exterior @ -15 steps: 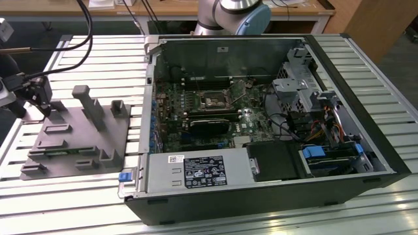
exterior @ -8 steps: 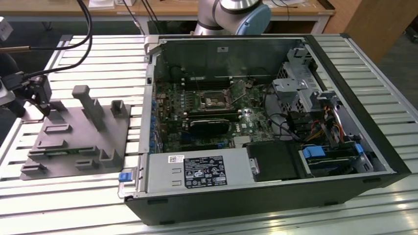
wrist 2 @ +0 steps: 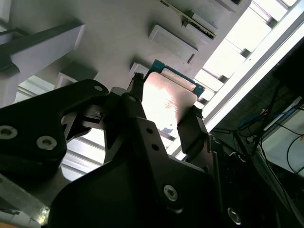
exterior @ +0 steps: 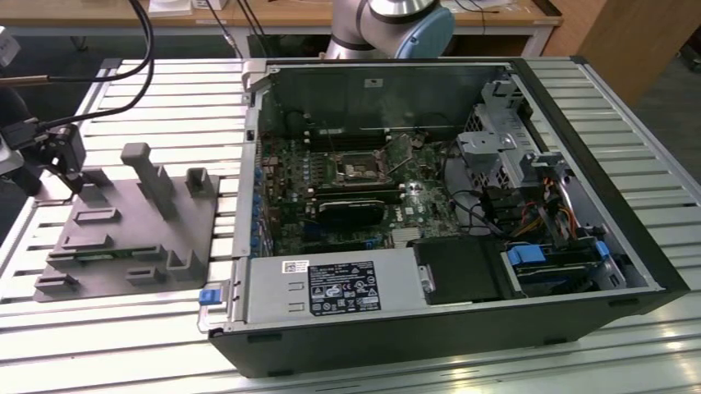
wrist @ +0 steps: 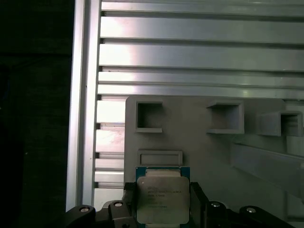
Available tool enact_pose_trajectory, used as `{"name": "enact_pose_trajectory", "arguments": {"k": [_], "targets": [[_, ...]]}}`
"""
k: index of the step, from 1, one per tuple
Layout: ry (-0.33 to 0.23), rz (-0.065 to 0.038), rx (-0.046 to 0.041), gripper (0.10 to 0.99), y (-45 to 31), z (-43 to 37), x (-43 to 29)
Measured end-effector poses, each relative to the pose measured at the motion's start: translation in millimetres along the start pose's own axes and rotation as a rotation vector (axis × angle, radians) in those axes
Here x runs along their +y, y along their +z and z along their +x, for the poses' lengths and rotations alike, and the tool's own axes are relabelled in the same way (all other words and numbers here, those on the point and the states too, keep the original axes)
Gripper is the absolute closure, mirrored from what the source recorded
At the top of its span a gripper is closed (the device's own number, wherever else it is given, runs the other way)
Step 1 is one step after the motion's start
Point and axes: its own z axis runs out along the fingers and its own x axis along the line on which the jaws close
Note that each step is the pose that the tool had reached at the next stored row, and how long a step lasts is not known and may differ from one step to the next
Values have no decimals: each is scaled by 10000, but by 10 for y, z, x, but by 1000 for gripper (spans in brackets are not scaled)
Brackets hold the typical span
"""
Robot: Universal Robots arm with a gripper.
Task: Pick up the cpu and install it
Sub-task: 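Pick up the cpu and move it towards the insertion slot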
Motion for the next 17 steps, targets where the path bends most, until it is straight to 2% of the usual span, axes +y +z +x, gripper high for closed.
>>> {"name": "enact_pose_trajectory", "arguments": {"k": [17], "targets": [[0, -1, 0, 549, -58, -1, 3]]}}
